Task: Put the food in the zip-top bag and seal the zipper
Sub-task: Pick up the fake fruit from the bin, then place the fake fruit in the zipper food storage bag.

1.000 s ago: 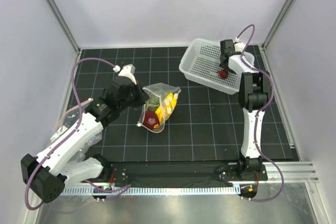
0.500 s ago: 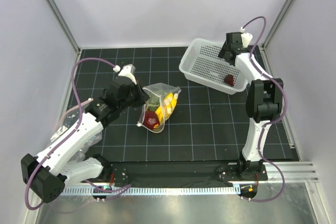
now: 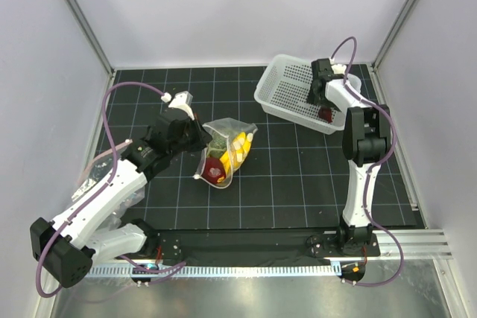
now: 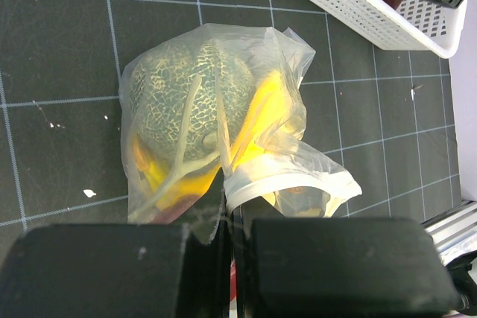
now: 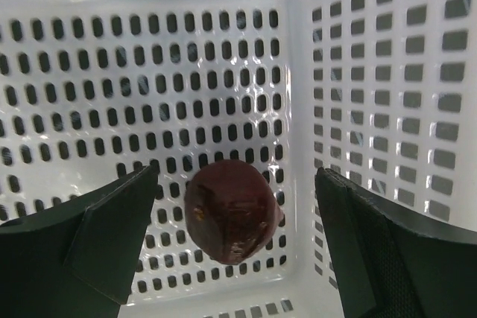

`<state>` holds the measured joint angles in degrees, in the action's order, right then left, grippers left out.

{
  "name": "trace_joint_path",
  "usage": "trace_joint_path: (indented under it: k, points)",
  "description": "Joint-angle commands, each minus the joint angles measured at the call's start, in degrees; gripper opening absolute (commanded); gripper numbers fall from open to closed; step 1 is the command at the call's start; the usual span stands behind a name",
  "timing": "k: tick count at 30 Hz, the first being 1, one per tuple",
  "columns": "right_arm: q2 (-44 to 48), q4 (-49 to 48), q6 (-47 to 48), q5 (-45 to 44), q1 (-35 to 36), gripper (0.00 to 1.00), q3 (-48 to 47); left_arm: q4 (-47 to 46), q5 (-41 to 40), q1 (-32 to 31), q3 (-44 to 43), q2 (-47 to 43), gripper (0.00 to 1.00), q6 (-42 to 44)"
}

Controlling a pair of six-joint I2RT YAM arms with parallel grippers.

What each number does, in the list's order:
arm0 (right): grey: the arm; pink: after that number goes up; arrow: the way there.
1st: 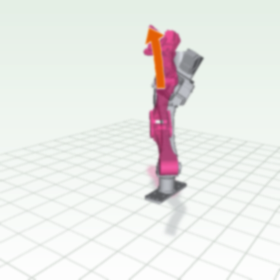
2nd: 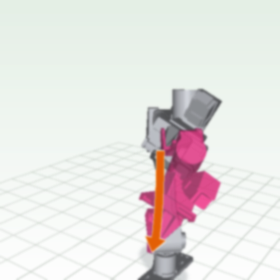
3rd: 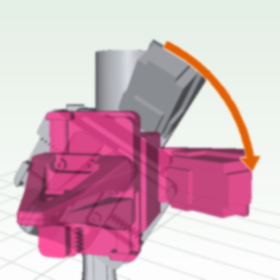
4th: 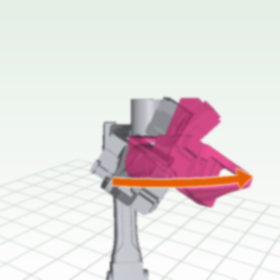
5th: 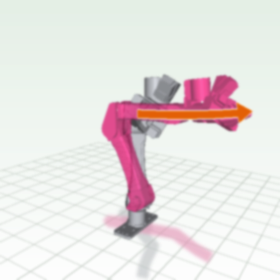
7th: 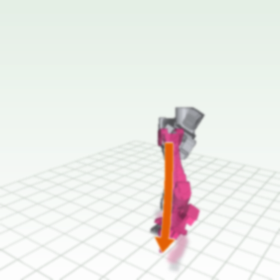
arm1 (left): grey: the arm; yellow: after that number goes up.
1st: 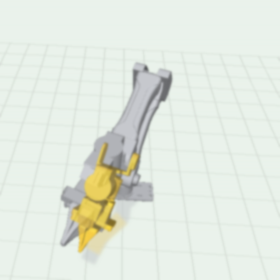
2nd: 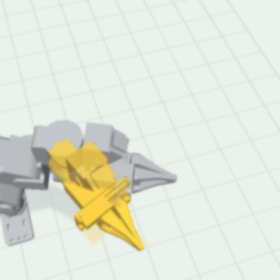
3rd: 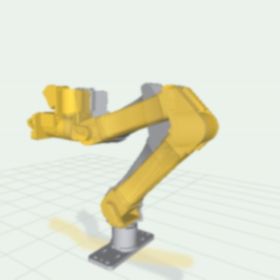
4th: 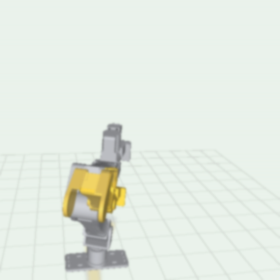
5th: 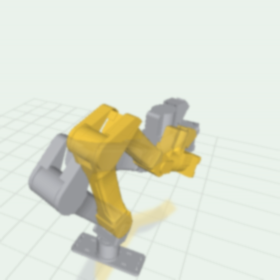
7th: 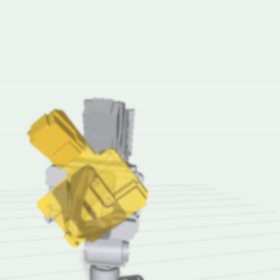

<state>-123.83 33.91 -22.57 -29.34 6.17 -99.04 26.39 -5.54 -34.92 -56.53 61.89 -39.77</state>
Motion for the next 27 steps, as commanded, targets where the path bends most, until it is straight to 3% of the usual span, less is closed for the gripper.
trace_joint_path:
  k: [1,4,6,11,19,27]
  points:
    - [1.7,0.6,0.8,-0.1,0.2,0.95,1.3,-3.2,-0.3,-0.1,-1.1,0.1,0.0,1.1]
    - [3.7,-2.2,0.1,2.0,0.3,0.93,5.9,-3.3,-0.4,-0.1,-1.2,0.3,0.0,1.2]
    - [4.8,-3.3,-0.3,3.8,0.4,0.84,7.6,-3.1,-0.5,0.0,-1.2,0.2,0.0,1.2]
    - [6.1,-6.8,-0.6,6.7,0.8,0.5,11.2,-3.1,-1.0,-0.1,-1.0,-0.2,0.0,1.3]
    - [14.1,-8.9,-1.1,9.1,2.3,0.43,14.0,-3.0,-0.7,-0.1,-1.1,0.1,0.0,1.2]
    - [31.2,-12.6,-1.7,12.4,8.0,0.42,20.2,-3.0,-0.2,-0.1,-1.3,0.3,0.0,1.3]
